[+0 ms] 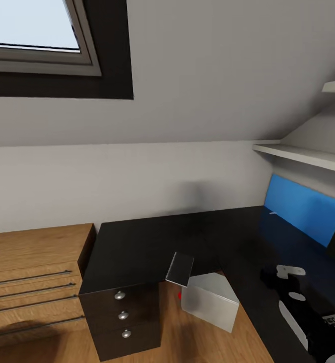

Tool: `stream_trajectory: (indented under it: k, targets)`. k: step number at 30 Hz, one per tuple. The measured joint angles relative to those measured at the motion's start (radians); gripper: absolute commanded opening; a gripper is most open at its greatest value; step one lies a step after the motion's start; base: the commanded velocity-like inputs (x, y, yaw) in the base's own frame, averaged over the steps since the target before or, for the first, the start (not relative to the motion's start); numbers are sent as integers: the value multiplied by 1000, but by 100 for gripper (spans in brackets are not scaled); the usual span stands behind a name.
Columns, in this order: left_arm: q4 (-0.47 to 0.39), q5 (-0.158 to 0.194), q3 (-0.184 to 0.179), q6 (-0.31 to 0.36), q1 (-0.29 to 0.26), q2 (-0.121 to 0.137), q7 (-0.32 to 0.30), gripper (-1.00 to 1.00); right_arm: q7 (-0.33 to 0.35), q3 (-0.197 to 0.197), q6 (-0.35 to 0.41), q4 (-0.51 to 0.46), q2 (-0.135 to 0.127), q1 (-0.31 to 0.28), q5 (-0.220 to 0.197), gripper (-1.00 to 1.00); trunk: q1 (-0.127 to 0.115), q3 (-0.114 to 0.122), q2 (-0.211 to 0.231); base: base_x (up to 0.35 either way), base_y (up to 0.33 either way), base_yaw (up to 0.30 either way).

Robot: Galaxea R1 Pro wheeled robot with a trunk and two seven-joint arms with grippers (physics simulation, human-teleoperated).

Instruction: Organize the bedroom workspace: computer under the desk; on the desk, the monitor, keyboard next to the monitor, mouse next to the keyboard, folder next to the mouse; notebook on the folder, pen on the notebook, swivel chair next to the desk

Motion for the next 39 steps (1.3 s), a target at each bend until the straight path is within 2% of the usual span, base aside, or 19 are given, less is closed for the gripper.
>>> stream_trajectory:
  k: [1, 2, 3, 4, 5, 6, 8, 10, 15, 19, 20, 23, 24, 29, 34, 39]
  targets:
    - [0, 0, 0, 0, 0, 0, 0, 100, 20, -1, -1, 44, -1, -28, 5, -100, 0, 0, 0, 0, 0, 0]
    - [-1, 0, 0, 0, 0, 1, 0, 100, 58, -1, -6, 138, -3, -90, 15, -100, 0, 0, 0, 0, 0, 0]
    - [-2, 0, 0, 0, 0, 1, 0, 100, 77, -1, -12, 190, -4, -125, 21, -100, 0, 0, 0, 0, 0, 0]
    - [-3, 0, 0, 0, 0, 1, 0, 100, 111, -1, -28, 294, -6, -191, 38, -100, 0, 0, 0, 0, 0, 0]
    - [-6, 0, 1, 0, 0, 2, 0, 100, 163, -1, -74, 470, -9, -302, 91, -100, 0, 0, 0, 0, 0, 0]
    - [-8, 0, 1, 0, 0, 3, 0, 100, 183, 1, -93, 555, -12, -368, 140, -100, 0, 0, 0, 0, 0, 0]
    - [-10, 0, 2, 0, 0, 3, 0, 100, 196, 1, -96, 610, -20, -407, 183, -100, 0, 0, 0, 0, 0, 0]
    - [-12, 0, 2, 0, 0, 3, 0, 100, 201, 3, -64, 638, -24, -425, 205, -100, 0, 0, 0, 0, 0, 0]
    - [-18, 0, 1, -2, 0, 3, 0, 100, 203, 5, -25, 673, -33, -433, 217, -100, 0, 0, 0, 0, 0, 0]
    - [-77, 0, 2, -2, 0, 3, -2, 100, 203, 7, -19, 713, -65, -434, 227, -100, 0, 0, 0, 0, 0, 0]
    - [-93, 0, 2, -2, 0, 4, -2, 100, 202, 8, -12, 721, -87, -434, 234, -100, 0, 0, 0, 0, 0, 0]
    - [-101, 0, 2, -1, 0, 5, -3, 100, 201, 16, 47, 725, -105, -434, 244, -100, 0, 0, 0, 0, 0, 0]
    - [-103, -1, 2, -1, 0, 5, -2, 100, 201, 26, 72, 726, -108, -434, 260, -100, 0, 0, 0, 0, 0, 0]
    - [-108, -1, 2, -3, 0, 6, 0, 100, 200, 36, 96, 727, -112, -434, 295, -100, 0, 0, 0, 0, 0, 0]
    - [-110, 1, 2, -54, 0, 14, 0, 100, 199, 43, 97, 728, -110, -434, 308, -100, 0, 0, 0, 0, 0, 0]
    - [-112, 3, 3, -62, 0, 15, 1, 100, 199, 46, 101, 740, -109, -433, 342, -100, 0, 0, 0, 0, 0, 0]
